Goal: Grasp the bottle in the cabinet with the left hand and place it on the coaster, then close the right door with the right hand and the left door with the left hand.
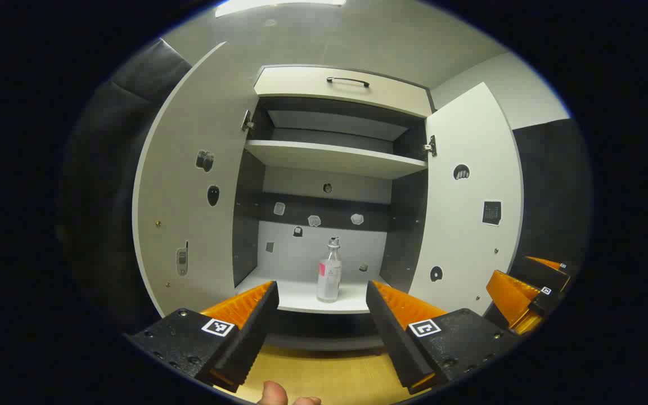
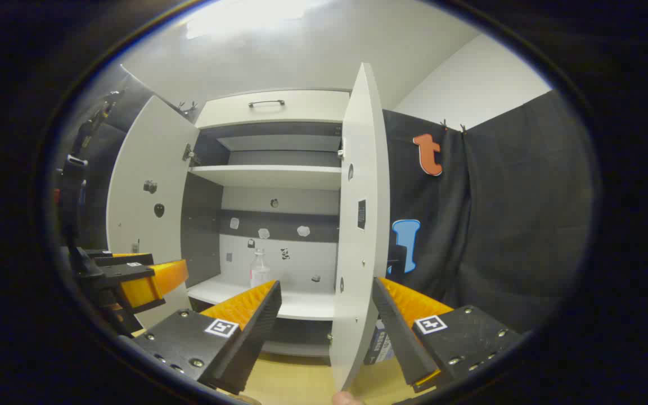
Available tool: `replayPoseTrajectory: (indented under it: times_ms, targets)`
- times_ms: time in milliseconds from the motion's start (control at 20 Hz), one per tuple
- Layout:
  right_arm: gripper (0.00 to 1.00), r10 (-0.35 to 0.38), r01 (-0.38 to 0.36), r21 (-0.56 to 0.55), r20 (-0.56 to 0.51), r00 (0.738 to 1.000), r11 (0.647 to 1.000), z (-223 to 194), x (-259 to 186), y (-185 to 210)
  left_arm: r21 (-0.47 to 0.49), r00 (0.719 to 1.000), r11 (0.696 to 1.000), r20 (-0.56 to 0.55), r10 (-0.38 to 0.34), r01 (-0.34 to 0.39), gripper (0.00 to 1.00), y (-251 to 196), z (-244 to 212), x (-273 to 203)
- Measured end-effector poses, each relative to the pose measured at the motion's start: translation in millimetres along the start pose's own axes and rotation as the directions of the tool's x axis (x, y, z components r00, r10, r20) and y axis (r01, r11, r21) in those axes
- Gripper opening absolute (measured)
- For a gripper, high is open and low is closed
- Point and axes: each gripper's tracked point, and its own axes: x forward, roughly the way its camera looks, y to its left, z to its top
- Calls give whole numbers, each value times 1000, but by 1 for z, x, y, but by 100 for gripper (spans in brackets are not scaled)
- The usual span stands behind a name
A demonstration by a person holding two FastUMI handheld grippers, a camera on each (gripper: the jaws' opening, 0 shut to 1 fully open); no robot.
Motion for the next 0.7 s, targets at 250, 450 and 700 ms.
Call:
replayPoseTrajectory:
  times_ms: [250,450,700]
  targets:
    - [98,-12,12,-3,-6,1000,1000,0,-1,1,-4,1000,1000,-8,-8,8,96,-3,-1,-2]
    - [98,-27,27,-5,-3,1000,1000,2,-2,0,-14,1000,1000,-16,-15,15,96,-5,-3,-5]
    - [98,-48,48,-6,-11,999,999,3,-1,0,-20,999,999,-36,-39,39,96,-14,-11,-4]
